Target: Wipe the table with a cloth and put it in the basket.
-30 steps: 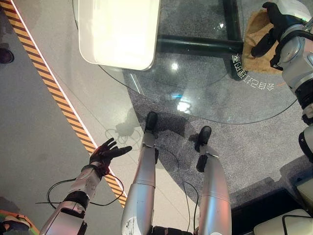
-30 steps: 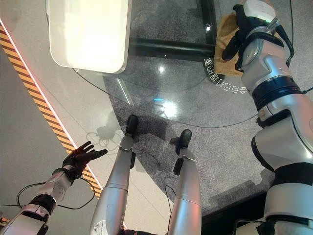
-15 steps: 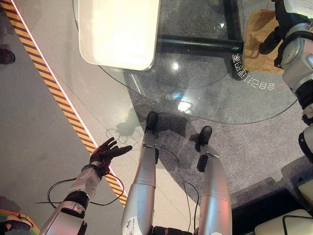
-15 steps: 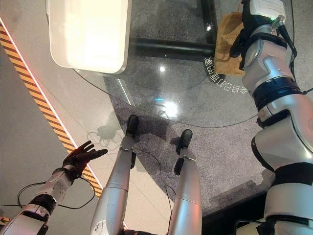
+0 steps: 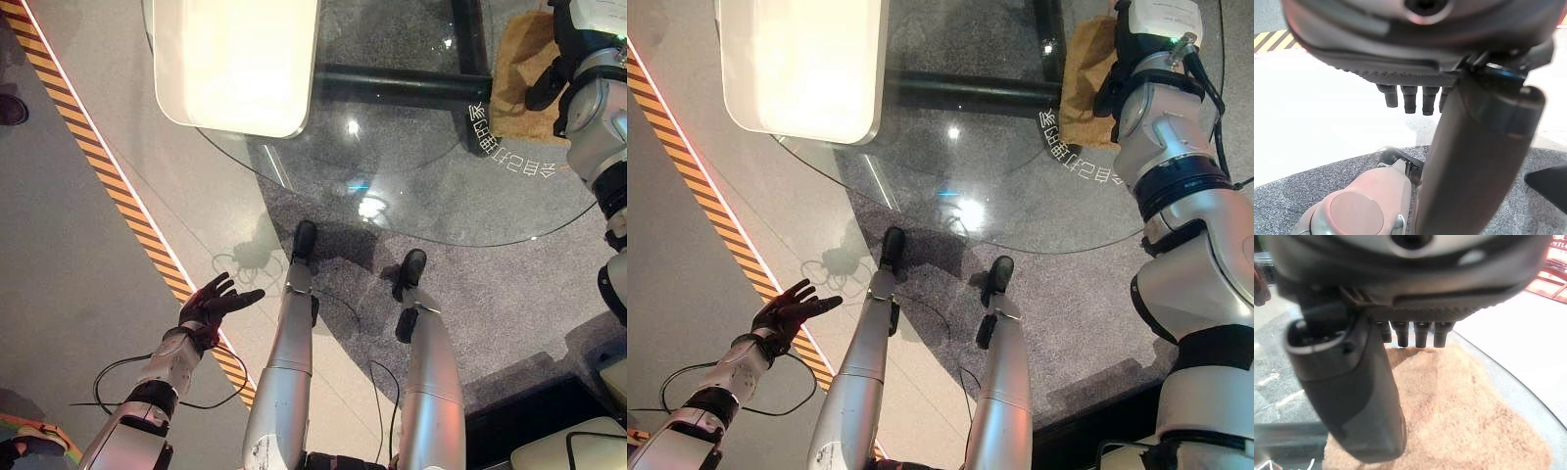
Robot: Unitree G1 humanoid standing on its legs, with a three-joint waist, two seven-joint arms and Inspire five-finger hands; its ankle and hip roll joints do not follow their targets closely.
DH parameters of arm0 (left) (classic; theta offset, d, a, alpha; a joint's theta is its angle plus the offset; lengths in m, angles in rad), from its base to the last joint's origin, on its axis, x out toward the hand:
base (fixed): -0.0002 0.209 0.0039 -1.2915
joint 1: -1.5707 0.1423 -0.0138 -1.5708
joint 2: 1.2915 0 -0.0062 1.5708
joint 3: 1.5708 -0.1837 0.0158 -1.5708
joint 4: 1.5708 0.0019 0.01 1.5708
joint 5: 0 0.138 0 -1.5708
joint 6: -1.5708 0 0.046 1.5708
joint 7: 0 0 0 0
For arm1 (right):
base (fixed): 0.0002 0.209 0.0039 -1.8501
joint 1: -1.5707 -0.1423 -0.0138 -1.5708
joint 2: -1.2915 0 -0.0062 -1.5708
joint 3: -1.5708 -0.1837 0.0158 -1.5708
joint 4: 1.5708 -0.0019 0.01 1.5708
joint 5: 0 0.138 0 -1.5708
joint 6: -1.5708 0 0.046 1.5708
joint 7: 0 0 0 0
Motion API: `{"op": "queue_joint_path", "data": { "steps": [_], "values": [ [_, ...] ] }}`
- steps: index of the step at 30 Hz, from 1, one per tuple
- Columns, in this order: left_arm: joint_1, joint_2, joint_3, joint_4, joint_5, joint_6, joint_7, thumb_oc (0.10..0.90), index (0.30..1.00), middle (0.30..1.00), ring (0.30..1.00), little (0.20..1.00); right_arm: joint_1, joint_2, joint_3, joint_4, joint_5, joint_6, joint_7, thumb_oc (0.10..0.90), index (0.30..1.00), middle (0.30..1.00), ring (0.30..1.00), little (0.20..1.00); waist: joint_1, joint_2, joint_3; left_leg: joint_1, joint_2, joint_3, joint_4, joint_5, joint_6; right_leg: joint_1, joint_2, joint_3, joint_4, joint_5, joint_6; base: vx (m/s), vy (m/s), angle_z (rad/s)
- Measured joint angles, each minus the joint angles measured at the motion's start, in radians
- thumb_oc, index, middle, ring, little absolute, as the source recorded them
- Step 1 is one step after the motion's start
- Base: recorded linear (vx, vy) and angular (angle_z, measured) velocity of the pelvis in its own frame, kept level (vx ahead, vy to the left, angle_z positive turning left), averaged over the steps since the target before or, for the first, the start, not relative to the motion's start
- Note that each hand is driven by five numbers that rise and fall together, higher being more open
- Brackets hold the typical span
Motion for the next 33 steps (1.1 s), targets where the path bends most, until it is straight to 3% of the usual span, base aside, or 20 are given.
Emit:
{"op": "queue_joint_path", "data": {
  "steps": [26, 27, 28, 29, 33],
  "values": [
    [0.0, 0.013, -0.004, -0.011, 0.0, 0.008, -0.017, 0.8, 0.9, 0.9, 0.9, 0.9, -0.058, 0.002, 0.046, 0.019, -0.074, -0.007, 0.061, 0.8, 0.9, 0.9, 0.9, 0.9, 0.021, 0.017, -0.002, -0.021, -0.005, -0.018, -0.01, 0.01, -0.009, -0.032, -0.008, -0.017, 0.033, -0.02, -0.008, 0.0, 0.0, 0.01],
    [0.0, 0.013, -0.005, -0.011, 0.0, 0.01, -0.017, 0.8, 0.9, 0.9, 0.9, 0.9, -0.06, 0.002, 0.046, 0.022, -0.074, -0.004, 0.067, 0.731, 0.841, 0.841, 0.841, 0.831, 0.022, 0.017, -0.002, -0.021, -0.005, -0.018, -0.01, 0.011, -0.01, -0.031, -0.008, -0.018, 0.033, -0.02, -0.008, 0.0, 0.0, 0.0],
    [0.0, 0.013, -0.005, -0.011, 0.0, 0.01, -0.017, 0.8, 0.9, 0.9, 0.9, 0.9, -0.061, 0.002, 0.046, 0.022, -0.074, -0.001, 0.072, 0.27, 0.446, 0.446, 0.446, 0.37, 0.022, 0.017, -0.002, -0.021, -0.005, -0.018, -0.01, 0.011, -0.01, -0.031, -0.008, -0.018, 0.033, -0.02, -0.008, 0.0, 0.0, 0.0],
    [0.0, 0.014, -0.005, -0.011, 0.0, 0.01, -0.017, 0.8, 0.9, 0.9, 0.9, 0.9, -0.062, 0.002, 0.046, 0.021, -0.074, -0.001, 0.074, 0.1, 0.3, 0.3, 0.3, 0.2, 0.022, 0.017, -0.002, -0.021, -0.005, -0.018, -0.01, 0.011, -0.01, -0.031, -0.008, -0.018, 0.033, -0.02, -0.008, 0.0, 0.0, 0.0],
    [0.0, 0.014, -0.005, -0.012, 0.0, 0.01, -0.017, 0.8, 0.9, 0.9, 0.9, 0.9, -0.062, 0.002, 0.046, 0.022, -0.073, -0.001, 0.076, 0.1, 0.3, 0.3, 0.3, 0.2, 0.022, 0.017, -0.002, -0.021, -0.005, -0.018, -0.01, 0.011, -0.01, -0.031, -0.008, -0.018, 0.033, -0.02, -0.008, 0.0, 0.0, 0.0]
  ]
}}
